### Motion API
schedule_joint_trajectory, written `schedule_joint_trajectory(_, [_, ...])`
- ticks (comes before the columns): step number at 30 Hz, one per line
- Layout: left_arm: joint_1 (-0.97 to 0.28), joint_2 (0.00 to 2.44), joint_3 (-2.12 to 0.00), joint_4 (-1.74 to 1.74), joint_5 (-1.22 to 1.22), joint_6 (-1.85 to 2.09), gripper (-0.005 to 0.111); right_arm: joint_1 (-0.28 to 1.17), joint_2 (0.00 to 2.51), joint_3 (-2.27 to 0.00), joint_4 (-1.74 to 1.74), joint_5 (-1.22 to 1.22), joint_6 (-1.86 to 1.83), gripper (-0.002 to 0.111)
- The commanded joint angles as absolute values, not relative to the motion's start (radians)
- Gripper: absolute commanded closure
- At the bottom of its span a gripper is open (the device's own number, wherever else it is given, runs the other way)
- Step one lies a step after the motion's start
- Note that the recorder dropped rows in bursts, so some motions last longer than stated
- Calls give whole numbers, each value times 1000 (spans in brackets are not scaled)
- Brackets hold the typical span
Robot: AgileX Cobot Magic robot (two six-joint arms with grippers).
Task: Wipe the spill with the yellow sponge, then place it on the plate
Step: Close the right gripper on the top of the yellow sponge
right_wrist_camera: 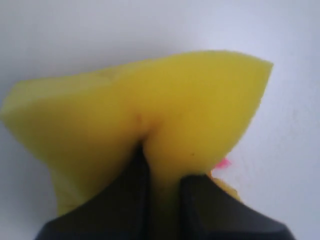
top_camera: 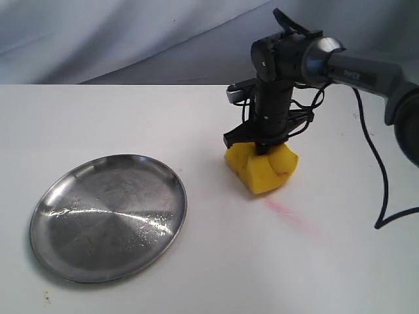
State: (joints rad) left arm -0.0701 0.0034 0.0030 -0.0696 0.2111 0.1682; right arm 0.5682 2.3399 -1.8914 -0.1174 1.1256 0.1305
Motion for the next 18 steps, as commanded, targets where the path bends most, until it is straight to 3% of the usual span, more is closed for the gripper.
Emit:
schedule_joint_trajectory(1, [-69,0,0,-69,206,158,107,609,2210,-1648,-130,1027,114,108])
schedule_joint_trajectory(11, [-69,0,0,-69,206,158,107,670,1893,-1073,-16,643,110,108])
schedule_joint_trajectory(18, [-69,0,0,-69,206,158,107,700,1875,-948,22,414,130,108])
